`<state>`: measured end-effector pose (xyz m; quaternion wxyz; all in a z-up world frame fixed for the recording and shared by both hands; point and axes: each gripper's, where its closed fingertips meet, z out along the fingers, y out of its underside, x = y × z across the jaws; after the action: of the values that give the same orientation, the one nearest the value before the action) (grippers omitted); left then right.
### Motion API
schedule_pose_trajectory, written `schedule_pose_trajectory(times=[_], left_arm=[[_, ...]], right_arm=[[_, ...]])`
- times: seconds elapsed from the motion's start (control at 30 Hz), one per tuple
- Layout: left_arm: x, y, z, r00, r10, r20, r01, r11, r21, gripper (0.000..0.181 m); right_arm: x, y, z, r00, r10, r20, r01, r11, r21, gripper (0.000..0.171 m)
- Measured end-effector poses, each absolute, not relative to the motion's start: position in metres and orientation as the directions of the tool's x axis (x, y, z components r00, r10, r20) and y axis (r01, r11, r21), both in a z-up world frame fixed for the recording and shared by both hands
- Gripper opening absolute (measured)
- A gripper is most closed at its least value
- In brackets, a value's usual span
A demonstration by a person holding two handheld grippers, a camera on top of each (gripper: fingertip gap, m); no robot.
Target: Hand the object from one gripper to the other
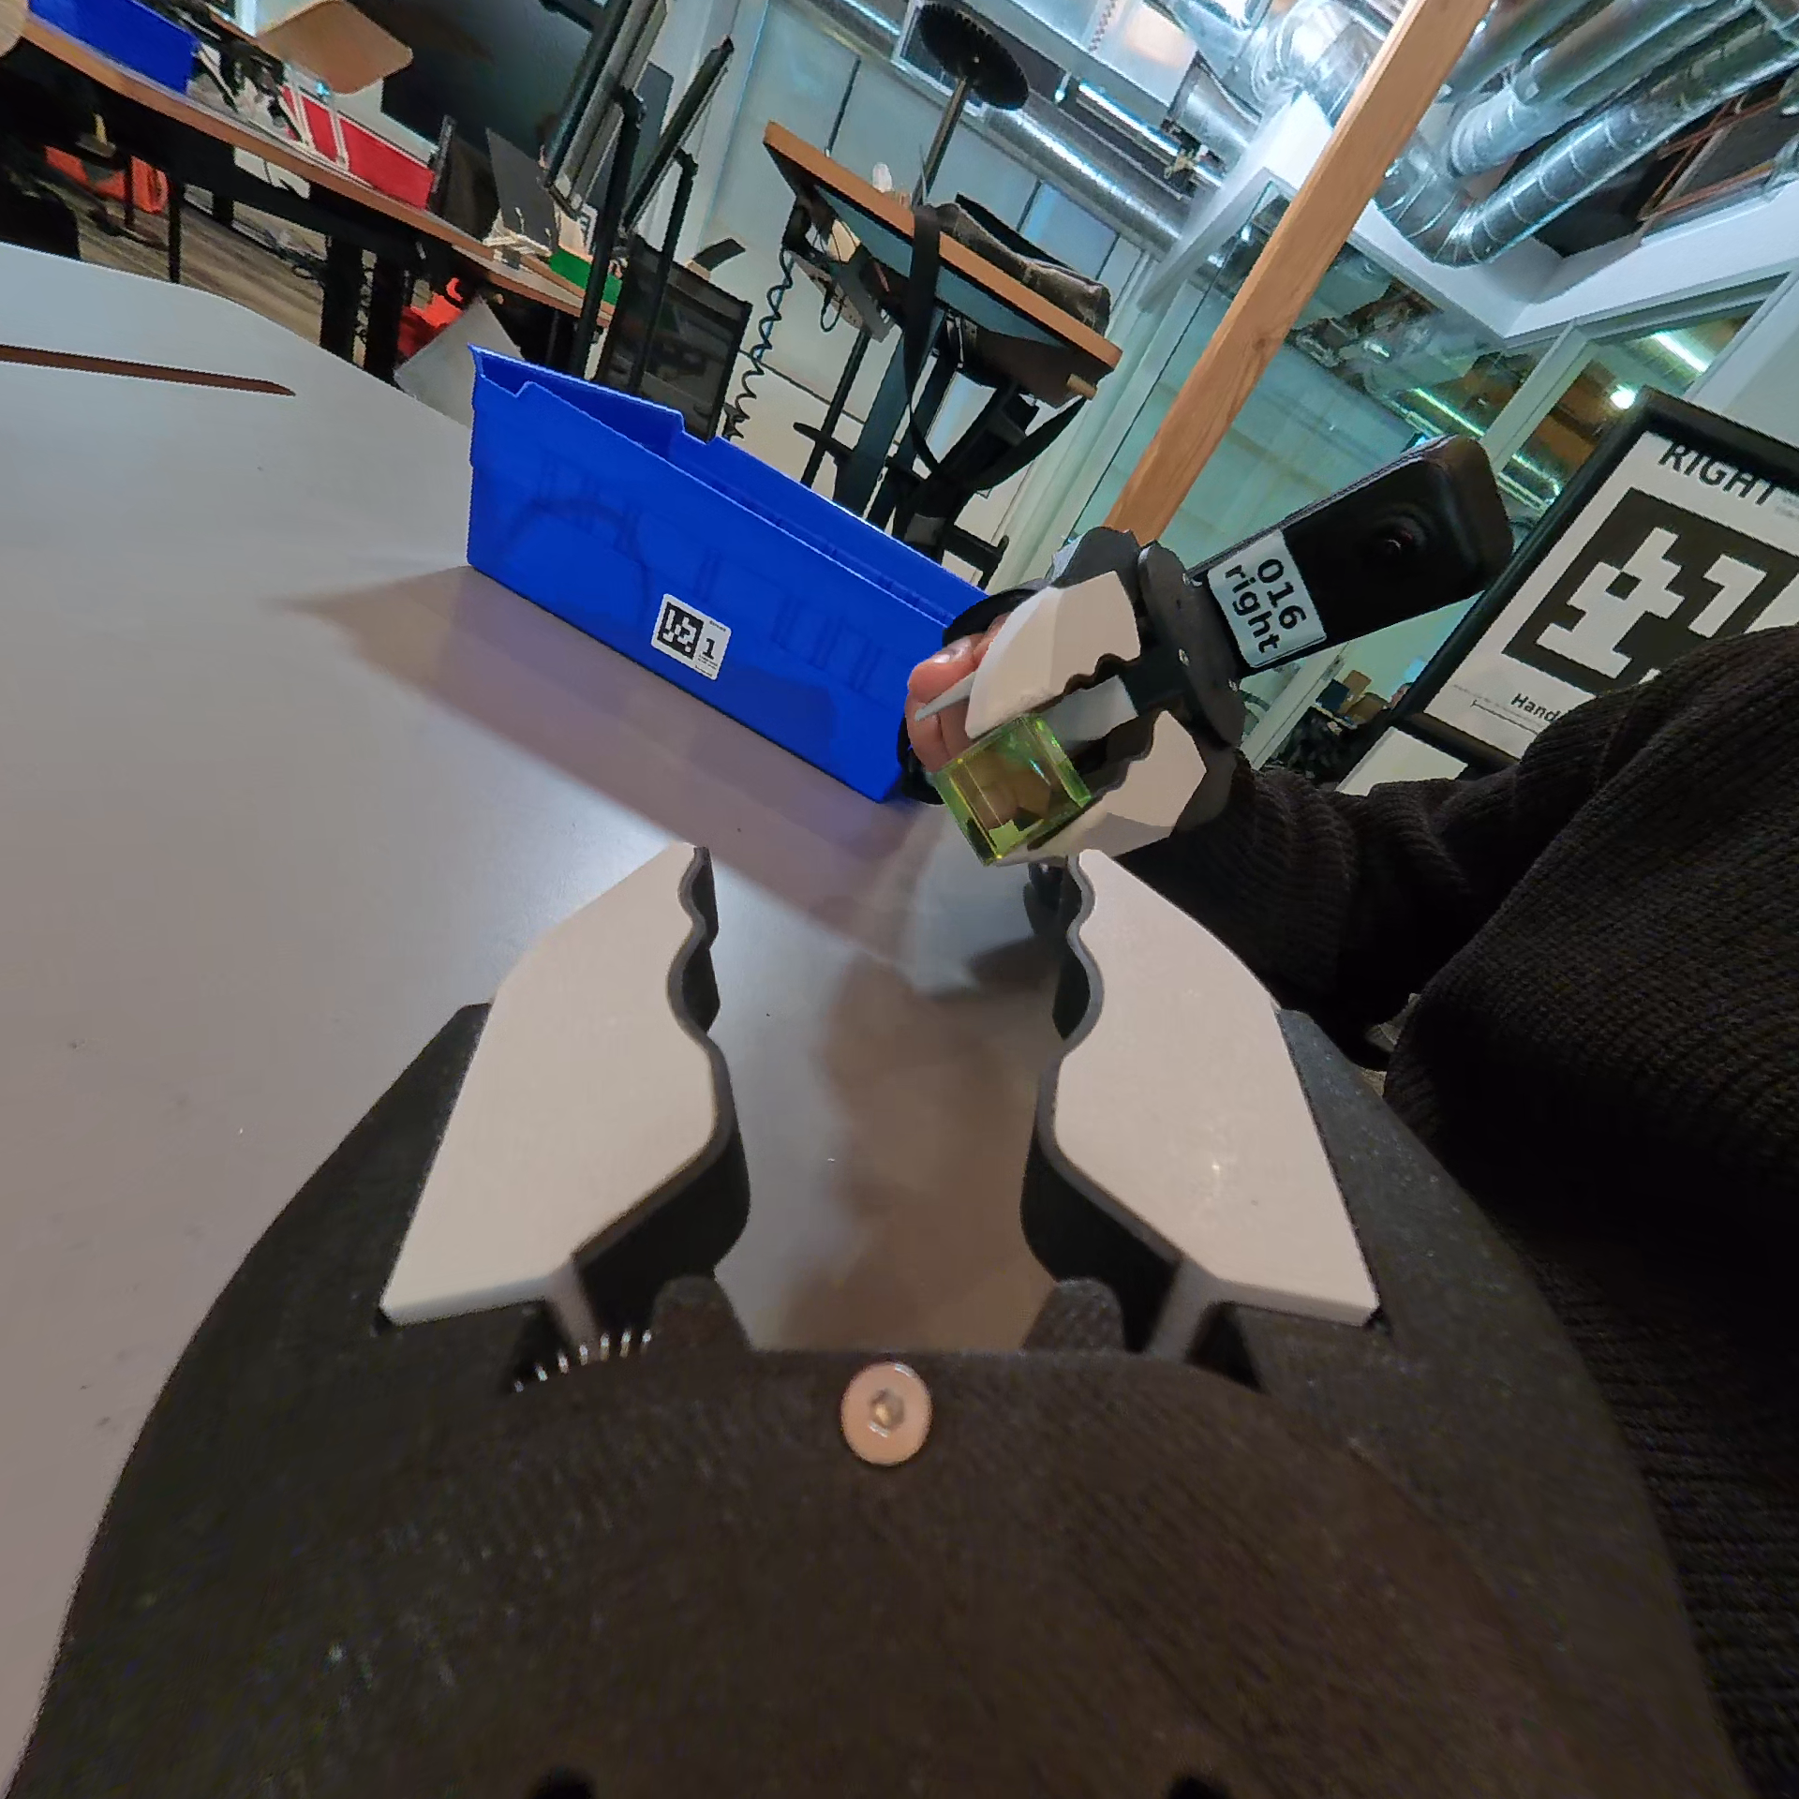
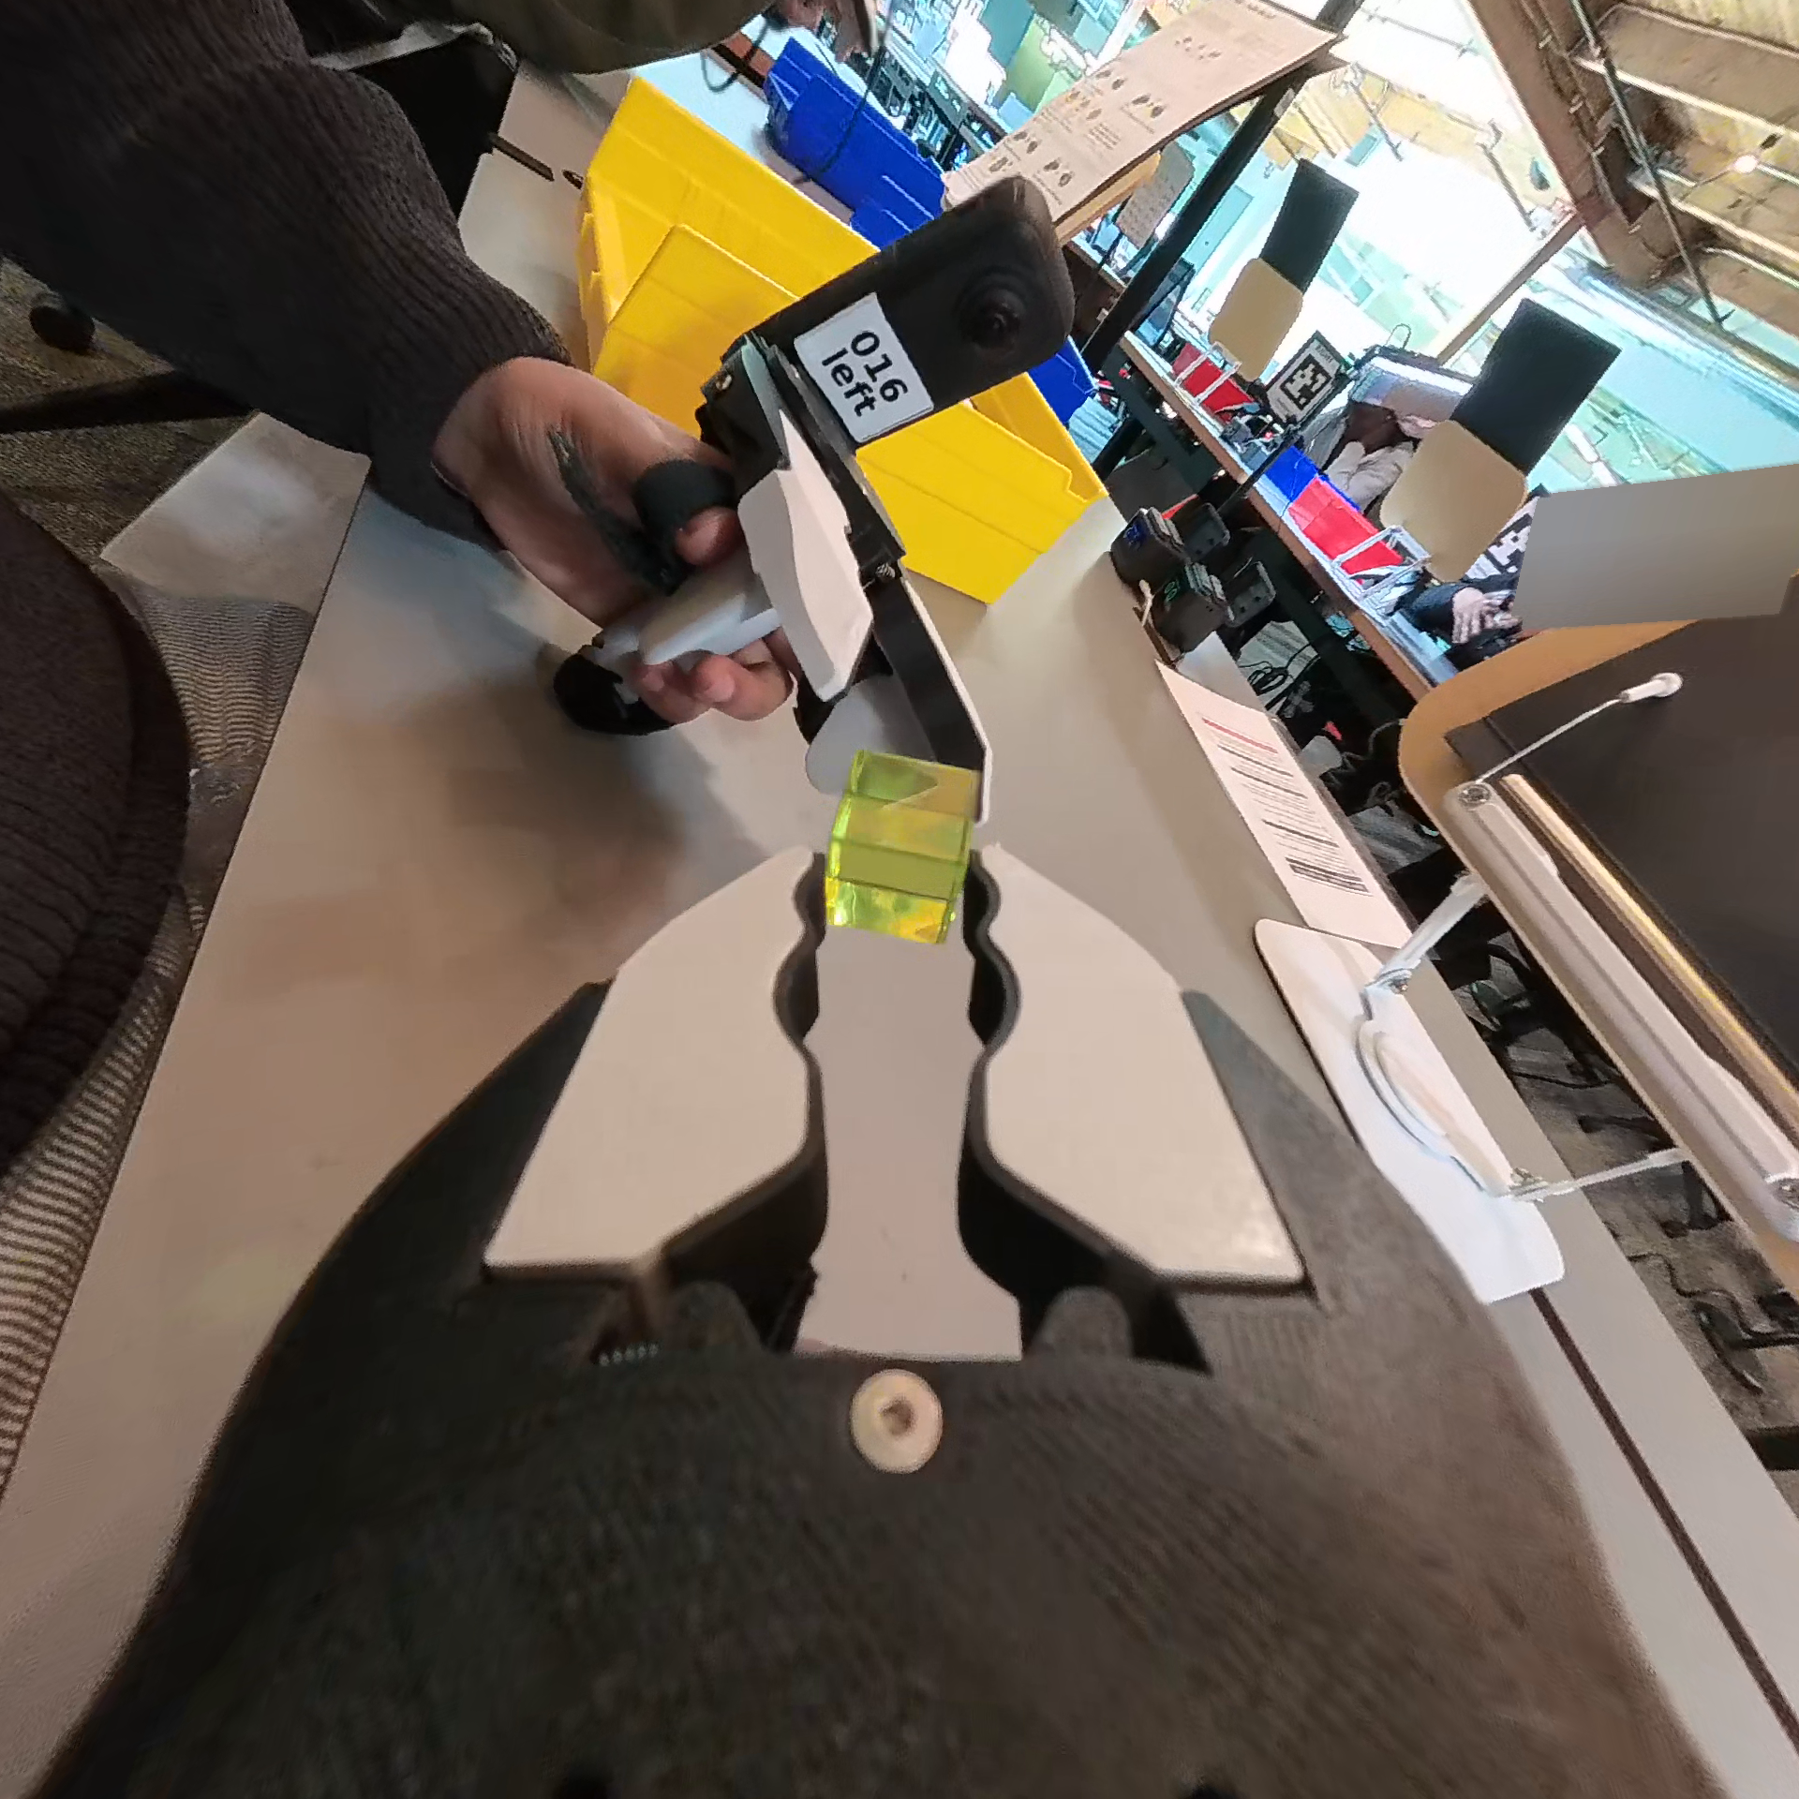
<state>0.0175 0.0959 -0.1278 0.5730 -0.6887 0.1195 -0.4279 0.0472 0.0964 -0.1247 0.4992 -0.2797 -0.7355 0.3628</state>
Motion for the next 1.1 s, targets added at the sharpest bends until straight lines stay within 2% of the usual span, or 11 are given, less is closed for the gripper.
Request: schedule_pose_trajectory(times=[0.13, 0.33, 0.47, 0.57, 0.77, 1.1], left_arm=[[0.018, 0.096, -0.128, 0.603, -0.654, 0.457, 0.330, -0.318, -0.889, 0.068], [0.018, 0.096, -0.128, 0.609, -0.655, 0.447, 0.322, -0.311, -0.894, 0.067], [0.019, 0.095, -0.129, 0.603, -0.657, 0.452, 0.324, -0.316, -0.892, 0.066], [0.020, 0.095, -0.129, 0.595, -0.658, 0.462, 0.332, -0.322, -0.887, 0.066], [0.021, 0.096, -0.130, 0.587, -0.657, 0.474, 0.342, -0.330, -0.880, 0.067], [0.023, 0.095, -0.131, 0.586, -0.658, 0.474, 0.337, -0.334, -0.880, 0.067]], right_arm=[[0.045, 0.115, -0.114, -0.232, 0.800, 0.553, 0.097, 0.585, -0.805, 0.027], [0.078, 0.194, -0.078, 0.208, 0.889, 0.408, 0.199, 0.370, -0.908, 0.027], [0.145, 0.253, -0.067, 0.505, 0.813, 0.289, 0.190, 0.222, -0.956, 0.028], [0.200, 0.285, -0.071, 0.655, 0.725, 0.215, 0.192, 0.115, -0.975, 0.027], [0.241, 0.309, -0.111, 0.705, 0.707, 0.058, 0.224, -0.144, -0.964, 0.028], [0.232, 0.313, -0.145, 0.684, 0.728, 0.051, 0.317, -0.234, -0.919, 0.027]])
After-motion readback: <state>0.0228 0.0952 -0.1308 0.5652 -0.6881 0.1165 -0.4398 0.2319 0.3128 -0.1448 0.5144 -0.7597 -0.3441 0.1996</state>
